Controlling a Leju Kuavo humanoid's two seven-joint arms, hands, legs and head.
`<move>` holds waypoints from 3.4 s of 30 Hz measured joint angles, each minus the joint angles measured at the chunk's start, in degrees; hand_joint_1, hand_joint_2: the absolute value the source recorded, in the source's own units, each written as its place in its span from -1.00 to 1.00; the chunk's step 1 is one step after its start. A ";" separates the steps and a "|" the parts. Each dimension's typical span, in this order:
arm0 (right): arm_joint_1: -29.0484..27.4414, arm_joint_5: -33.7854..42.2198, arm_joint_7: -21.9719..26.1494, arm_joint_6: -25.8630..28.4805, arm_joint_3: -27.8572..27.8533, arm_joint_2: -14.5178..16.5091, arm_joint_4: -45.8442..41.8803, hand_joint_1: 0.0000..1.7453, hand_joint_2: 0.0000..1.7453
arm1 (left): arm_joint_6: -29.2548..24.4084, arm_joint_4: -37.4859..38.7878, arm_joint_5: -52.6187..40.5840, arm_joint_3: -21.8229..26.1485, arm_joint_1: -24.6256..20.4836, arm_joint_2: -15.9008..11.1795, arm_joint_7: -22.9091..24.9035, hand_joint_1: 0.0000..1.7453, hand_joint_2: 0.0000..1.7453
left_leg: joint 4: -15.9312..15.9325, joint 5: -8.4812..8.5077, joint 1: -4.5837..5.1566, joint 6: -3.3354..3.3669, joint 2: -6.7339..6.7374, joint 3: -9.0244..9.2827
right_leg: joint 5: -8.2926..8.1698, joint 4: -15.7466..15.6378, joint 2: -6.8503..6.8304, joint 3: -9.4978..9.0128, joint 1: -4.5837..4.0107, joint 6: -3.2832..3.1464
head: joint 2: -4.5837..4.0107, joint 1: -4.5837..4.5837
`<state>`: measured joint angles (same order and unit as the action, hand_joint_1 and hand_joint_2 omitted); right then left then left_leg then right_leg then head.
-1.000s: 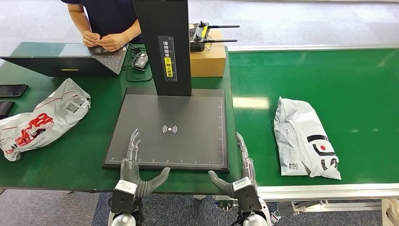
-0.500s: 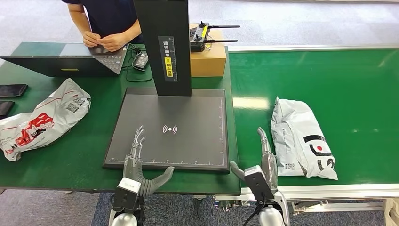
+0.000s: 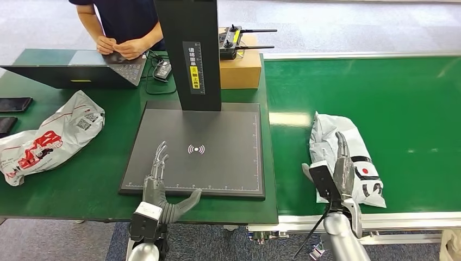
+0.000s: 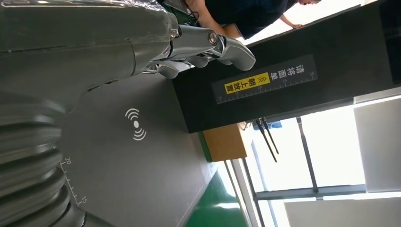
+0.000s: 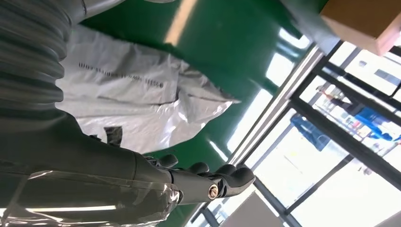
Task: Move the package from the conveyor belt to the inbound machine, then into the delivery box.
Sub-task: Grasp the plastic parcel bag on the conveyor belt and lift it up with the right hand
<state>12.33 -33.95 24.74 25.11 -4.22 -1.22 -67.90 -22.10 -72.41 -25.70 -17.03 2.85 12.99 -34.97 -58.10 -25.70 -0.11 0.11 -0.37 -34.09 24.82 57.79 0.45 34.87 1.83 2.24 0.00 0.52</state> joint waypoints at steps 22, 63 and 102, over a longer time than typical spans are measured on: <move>15.53 -0.54 3.45 -6.12 -4.23 -4.00 24.32 -1.00 1.00 | -2.30 -0.30 0.68 1.41 0.93 0.05 -1.27 -1.00 1.00 | 0.01 0.03 0.01 0.01 0.00 -0.02 | -0.02 0.01 0.00 0.00 0.00 0.01 | 0.00 0.00; 25.87 -14.10 -11.75 -6.60 6.72 -0.83 45.79 -1.00 1.00 | -2.70 -0.90 2.55 4.31 2.83 0.03 -3.07 -1.00 1.00 | 0.00 0.07 0.00 0.02 -0.02 -0.03 | -0.04 0.01 -0.02 0.02 0.01 0.04 | 0.00 0.00; 20.51 -16.44 -10.22 6.12 5.59 -0.43 45.67 1.00 1.00 | -4.98 5.84 5.56 1.41 0.48 -1.42 -5.04 -1.00 1.00 | -0.08 0.06 -0.01 0.05 -0.07 0.03 | -0.04 -0.03 -0.09 -0.14 -0.01 0.06 | 0.00 0.00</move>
<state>32.84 -50.39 14.52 31.23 1.37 -1.65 -22.22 -27.08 -66.58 -20.15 -15.62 3.32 11.57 -40.01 -58.19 -25.64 -0.12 0.15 -0.44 -34.06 24.78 57.76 0.36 34.73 1.82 2.30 0.00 0.52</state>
